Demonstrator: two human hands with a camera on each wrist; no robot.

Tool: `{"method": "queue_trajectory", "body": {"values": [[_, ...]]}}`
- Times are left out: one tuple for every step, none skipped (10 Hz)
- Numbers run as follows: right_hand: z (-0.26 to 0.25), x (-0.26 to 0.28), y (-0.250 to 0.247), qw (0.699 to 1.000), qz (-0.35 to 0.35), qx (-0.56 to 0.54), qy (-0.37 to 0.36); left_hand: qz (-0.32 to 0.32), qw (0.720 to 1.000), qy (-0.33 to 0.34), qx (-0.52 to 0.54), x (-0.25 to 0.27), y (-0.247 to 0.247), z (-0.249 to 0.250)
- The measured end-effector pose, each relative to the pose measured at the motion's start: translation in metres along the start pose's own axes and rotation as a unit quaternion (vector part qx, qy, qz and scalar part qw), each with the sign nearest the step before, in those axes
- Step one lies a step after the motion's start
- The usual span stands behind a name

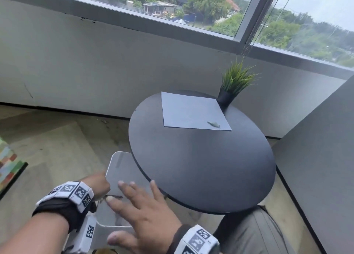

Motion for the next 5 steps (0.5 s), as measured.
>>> {"method": "queue_trajectory", "body": {"values": [[0.037,0.040,-0.048,0.984,0.121,-0.130,0.013,0.000,1.000,-0.014,0.008,0.002,0.006,-0.006],[0.114,0.099,-0.101,0.960,0.180,-0.173,0.126,0.010,1.000,-0.021,0.000,-0.003,0.014,-0.014],[0.195,0.156,-0.137,0.915,0.196,-0.208,0.284,-0.004,1.000,-0.030,-0.002,-0.019,0.022,-0.022],[0.243,0.182,-0.146,0.876,0.179,-0.252,0.370,-0.008,0.999,-0.047,0.019,-0.040,0.021,-0.034],[0.266,0.184,-0.152,0.878,0.212,-0.211,0.373,-0.020,0.997,-0.067,0.016,-0.066,0.021,-0.050]]}}
Point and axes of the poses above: each hand's wrist, its own x-axis away from the middle knuckle, its own y-axis out of the palm, z = x × y, the point moved 9 cm from there along -x, towards the middle knuckle, and after that the axes turned 2 degrees about -x, right-handed, at the moved point
